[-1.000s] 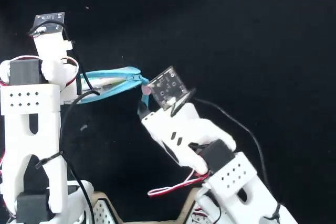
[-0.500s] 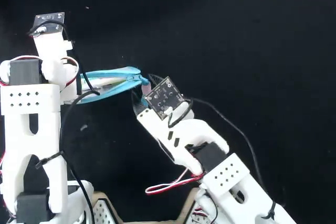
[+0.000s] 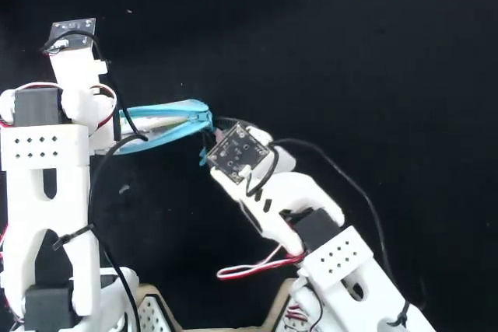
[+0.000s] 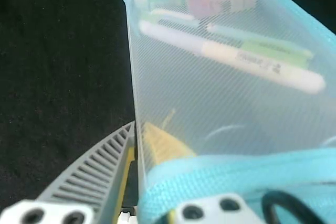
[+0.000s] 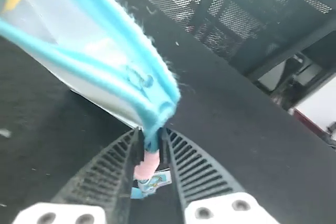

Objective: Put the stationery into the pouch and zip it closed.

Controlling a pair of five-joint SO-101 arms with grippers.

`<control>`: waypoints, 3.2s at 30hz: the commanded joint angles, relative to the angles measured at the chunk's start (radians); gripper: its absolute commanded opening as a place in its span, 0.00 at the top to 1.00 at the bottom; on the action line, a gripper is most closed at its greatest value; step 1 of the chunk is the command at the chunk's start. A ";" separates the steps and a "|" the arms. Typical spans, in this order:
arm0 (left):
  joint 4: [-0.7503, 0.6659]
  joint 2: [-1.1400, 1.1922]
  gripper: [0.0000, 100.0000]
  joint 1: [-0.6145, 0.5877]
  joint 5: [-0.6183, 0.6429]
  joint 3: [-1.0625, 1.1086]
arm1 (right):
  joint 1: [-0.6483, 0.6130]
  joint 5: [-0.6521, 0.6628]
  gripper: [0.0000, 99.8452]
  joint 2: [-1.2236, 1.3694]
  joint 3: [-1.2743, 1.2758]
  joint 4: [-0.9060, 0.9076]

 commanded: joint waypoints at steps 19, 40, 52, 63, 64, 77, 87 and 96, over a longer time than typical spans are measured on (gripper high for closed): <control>0.014 0.009 0.97 -0.008 0.002 0.042 | 0.061 -0.120 0.87 -0.012 -0.094 -0.026; 0.014 0.009 0.97 -0.008 0.002 0.042 | -0.034 -0.118 0.87 0.005 -0.105 -0.054; 0.015 0.009 0.97 -0.008 0.002 0.042 | -0.029 -0.120 0.98 0.153 -0.163 -0.052; 0.014 0.009 0.97 -0.008 0.002 0.042 | 0.063 -0.120 0.99 0.030 -0.183 0.006; 0.014 0.009 0.97 -0.008 0.002 0.042 | 0.060 -0.120 0.99 0.018 -0.202 0.049; 0.014 0.009 0.97 -0.007 0.002 0.042 | -0.028 -0.170 0.99 0.090 -0.455 0.282; 0.014 0.009 0.97 -0.007 0.002 0.042 | -0.057 -0.170 0.99 0.134 -0.453 0.287; 0.014 0.009 0.97 -0.007 0.002 0.042 | -0.064 -0.226 0.99 0.140 -0.479 0.365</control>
